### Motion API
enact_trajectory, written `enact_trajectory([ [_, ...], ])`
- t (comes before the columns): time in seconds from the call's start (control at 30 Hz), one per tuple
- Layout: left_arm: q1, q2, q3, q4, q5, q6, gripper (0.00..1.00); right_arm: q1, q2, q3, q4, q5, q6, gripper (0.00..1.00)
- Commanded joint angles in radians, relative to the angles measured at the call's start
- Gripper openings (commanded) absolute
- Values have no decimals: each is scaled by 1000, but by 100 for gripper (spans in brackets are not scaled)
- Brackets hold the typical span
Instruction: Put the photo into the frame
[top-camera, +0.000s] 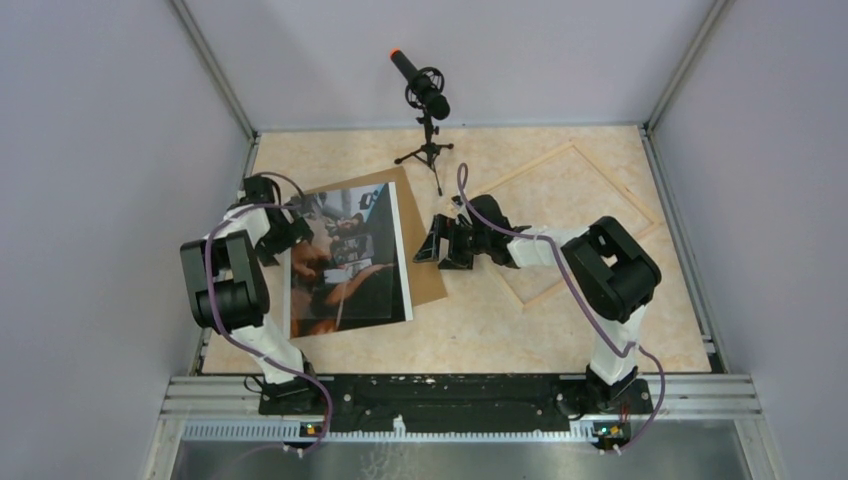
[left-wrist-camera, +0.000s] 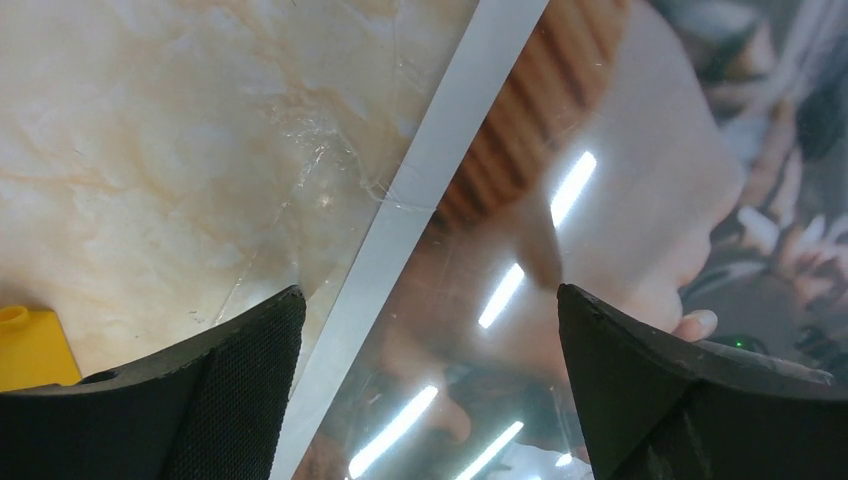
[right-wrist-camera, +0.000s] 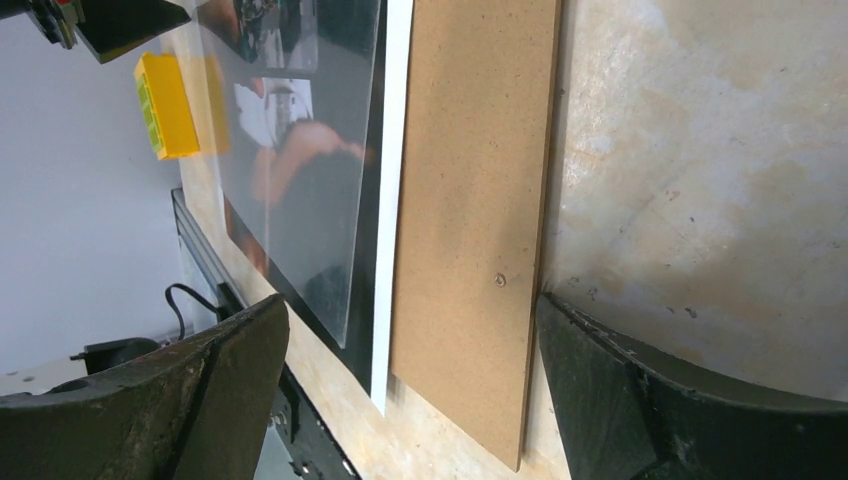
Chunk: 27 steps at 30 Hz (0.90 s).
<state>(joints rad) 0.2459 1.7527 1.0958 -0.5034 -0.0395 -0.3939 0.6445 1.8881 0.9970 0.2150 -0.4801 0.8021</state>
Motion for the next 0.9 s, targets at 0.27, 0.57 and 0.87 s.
enact_trajectory([
  [0.27,9,-44,-35,-21,149,-25,98,-6,-19,12,24,31,21,92],
  [0.57,32,50,202,-8,47,-83,98,-6,-30,20,14,23,7,92],
  [0.87,116,251,350,-17,1,-38,98,-13,-9,33,25,-60,-14,92],
])
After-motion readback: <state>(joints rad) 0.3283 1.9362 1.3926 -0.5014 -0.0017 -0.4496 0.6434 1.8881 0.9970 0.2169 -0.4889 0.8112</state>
